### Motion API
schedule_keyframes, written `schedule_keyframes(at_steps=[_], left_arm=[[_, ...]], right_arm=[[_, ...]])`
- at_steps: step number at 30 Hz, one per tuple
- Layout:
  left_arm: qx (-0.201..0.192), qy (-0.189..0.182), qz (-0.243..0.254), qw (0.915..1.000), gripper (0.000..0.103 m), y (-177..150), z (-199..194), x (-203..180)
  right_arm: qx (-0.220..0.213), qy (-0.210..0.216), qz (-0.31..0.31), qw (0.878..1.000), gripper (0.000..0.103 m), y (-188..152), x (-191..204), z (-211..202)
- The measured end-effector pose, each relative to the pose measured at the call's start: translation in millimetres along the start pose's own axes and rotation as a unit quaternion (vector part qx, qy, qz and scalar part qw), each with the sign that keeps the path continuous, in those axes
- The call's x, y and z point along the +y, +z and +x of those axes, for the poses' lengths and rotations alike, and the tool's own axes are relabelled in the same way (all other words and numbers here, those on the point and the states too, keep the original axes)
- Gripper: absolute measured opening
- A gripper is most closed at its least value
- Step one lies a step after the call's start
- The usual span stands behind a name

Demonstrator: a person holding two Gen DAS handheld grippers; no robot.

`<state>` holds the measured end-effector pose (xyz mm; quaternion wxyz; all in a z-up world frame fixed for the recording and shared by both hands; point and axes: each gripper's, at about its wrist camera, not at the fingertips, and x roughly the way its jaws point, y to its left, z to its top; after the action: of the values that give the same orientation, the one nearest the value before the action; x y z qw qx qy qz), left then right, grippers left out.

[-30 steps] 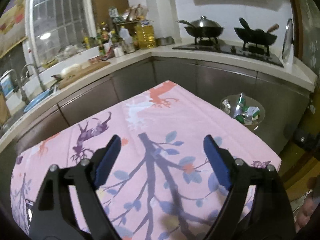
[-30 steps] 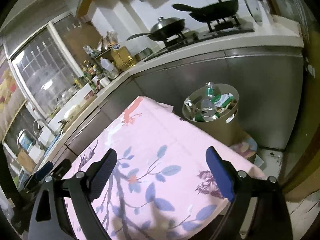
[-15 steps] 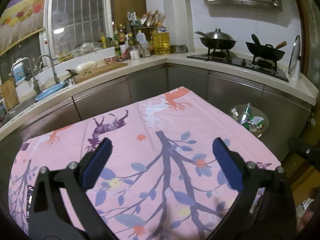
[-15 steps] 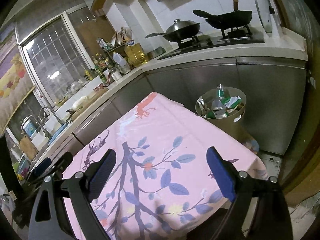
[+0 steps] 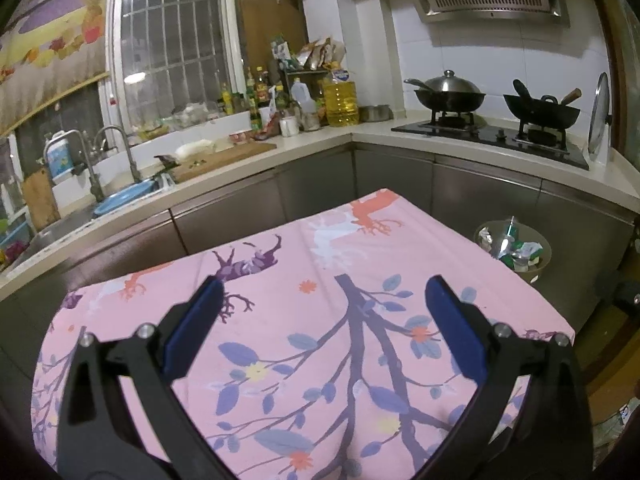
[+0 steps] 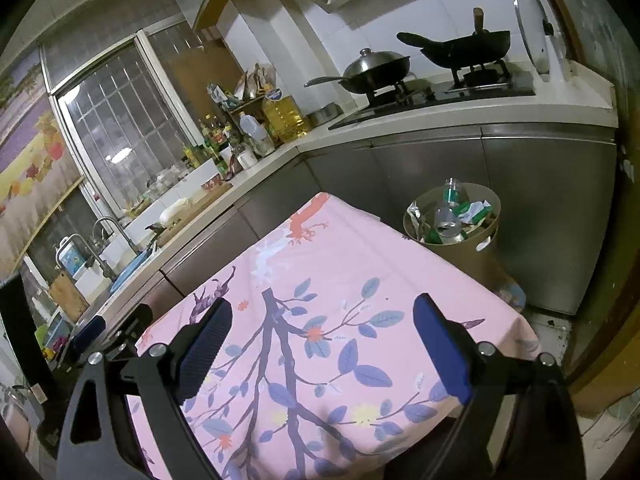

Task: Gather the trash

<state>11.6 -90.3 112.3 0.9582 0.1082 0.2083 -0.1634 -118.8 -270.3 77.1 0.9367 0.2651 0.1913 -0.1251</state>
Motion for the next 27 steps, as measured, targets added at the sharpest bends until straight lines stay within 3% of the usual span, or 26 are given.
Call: schedule_keyframes(at_steps=[27], left_arm=[[-0.009,0.029,0.013,0.9995,0.097,3.5,-5.8,-3.9]], right_arm=[[-0.005,0.001,0.005,1.000,0.089,-0.1,-0.6,-7.2]])
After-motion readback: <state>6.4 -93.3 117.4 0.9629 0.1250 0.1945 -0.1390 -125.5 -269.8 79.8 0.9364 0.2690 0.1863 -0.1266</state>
